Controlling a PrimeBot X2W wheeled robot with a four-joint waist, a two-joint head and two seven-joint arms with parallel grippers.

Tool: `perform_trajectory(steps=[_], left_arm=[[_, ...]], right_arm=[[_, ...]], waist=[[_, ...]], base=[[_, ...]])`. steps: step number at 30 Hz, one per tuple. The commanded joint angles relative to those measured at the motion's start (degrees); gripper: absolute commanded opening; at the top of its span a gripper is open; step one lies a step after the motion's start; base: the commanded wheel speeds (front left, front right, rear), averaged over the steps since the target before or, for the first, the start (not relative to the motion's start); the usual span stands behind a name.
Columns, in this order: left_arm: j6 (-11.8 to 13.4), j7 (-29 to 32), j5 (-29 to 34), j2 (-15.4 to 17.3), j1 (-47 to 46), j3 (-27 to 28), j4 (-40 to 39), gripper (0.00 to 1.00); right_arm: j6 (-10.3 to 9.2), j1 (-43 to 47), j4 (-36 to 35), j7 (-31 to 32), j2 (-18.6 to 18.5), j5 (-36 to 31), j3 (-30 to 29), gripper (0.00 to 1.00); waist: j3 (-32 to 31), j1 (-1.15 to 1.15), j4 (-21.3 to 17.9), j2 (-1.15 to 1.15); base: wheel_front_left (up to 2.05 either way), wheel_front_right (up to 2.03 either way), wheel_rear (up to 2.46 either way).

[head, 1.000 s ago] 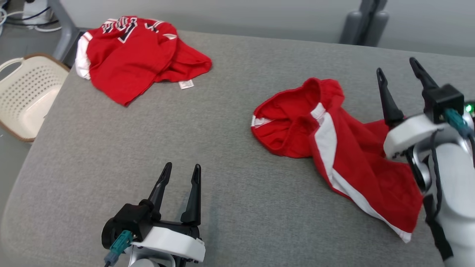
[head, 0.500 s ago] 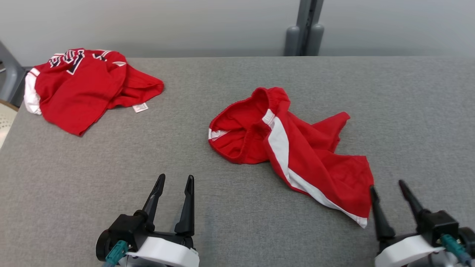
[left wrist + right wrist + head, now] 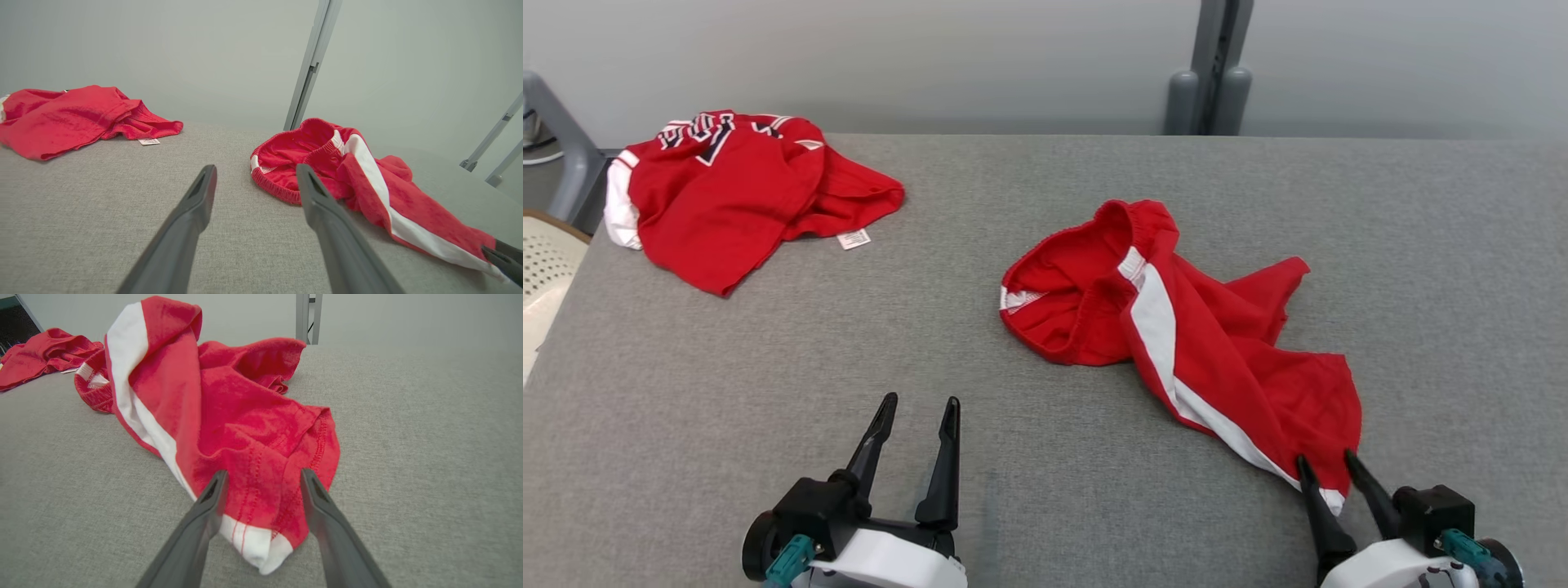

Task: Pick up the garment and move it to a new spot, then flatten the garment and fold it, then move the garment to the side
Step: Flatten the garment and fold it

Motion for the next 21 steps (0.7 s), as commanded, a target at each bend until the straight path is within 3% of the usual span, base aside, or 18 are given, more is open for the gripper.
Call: perform_trajectory(steps=[1,3,5,15,21], left_arm=[[0.24,-0.03,0.19,0.22,0.23,0.26,-0.06,1.00],[0.17,-0.03,0.23,0.21,0.31,0.34,-0.01,1.00],[0.17,-0.03,0.33,0.21,0.56,0.57,-0.05,1.00],[0.35,-0.03,0.15,0.21,0.79,0.54,-0.67,1.00],[0.38,-0.03,0.00,0.22,-0.29,0.14,-0.76,1.00]], right_arm=[[0.01,-0.74,0.44,0.23,-0.05,0.90,0.19,0.50],[0.01,-1.32,1.51,-0.02,-0.07,1.91,0.37,0.30],[0.01,-1.93,1.77,-0.32,-0.08,2.63,0.47,0.00],[0.01,-6.06,0.43,-0.99,-3.90,2.19,-6.60,0.00],[0.01,-11.43,4.72,0.97,-7.67,-1.17,-10.19,0.00]], waist=[[-0.14,0.00,0.68,0.00],[-0.26,0.00,1.33,0.00],[-0.33,0.00,1.68,0.00],[-0.02,0.00,2.17,0.00],[1.19,0.00,2.23,0.00]], base=[[0.00,0.00,0.00],[0.00,0.00,0.00],[0.00,0.00,0.00],[0.00,0.00,0.00],[0.00,0.00,0.00]])
